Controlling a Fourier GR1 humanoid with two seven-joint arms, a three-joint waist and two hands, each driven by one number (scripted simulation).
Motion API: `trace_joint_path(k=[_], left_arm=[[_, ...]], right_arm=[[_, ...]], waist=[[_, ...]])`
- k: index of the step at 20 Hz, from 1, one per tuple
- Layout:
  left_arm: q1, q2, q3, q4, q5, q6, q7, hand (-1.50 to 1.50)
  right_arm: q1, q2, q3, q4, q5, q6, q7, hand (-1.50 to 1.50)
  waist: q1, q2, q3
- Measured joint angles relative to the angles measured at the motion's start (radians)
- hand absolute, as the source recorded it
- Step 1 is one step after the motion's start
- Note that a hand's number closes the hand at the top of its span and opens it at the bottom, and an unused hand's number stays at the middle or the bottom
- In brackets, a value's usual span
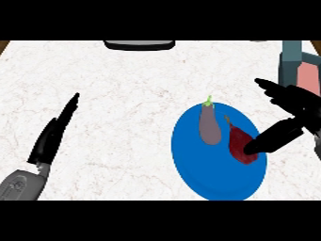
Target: Pick the eggplant from the plate and place it in the cardboard box
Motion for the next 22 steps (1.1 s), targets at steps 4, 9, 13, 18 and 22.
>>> trace_joint_path(k=[4,9,13,18,22], left_arm=[[0.002,-0.02,0.017,0.01,-0.021,-0.013,-0.002,0.0],[0.015,-0.029,0.054,0.003,-0.039,-0.041,-0.009,0.0],[0.016,-0.037,0.083,0.007,-0.055,-0.071,-0.011,0.0],[0.036,-0.064,0.096,-0.03,-0.092,-0.076,0.014,0.0],[0.02,-0.075,0.134,-0.004,-0.104,-0.108,0.006,0.0]], right_arm=[[-0.005,0.051,0.028,0.036,0.056,0.003,-0.012,-1.5],[-0.015,0.108,0.034,0.095,0.173,0.006,-0.053,-1.5],[-0.027,0.156,0.032,0.164,0.241,0.027,-0.089,-1.5],[-0.027,0.209,0.018,0.191,0.263,0.063,-0.094,-1.5],[-0.029,0.262,0.016,0.23,0.313,0.076,-0.109,-1.5]], waist=[[-0.004,-0.001,0.0],[-0.005,-0.001,0.001],[-0.005,-0.001,0.001],[-0.006,-0.001,0.001],[-0.007,-0.001,0.001]])
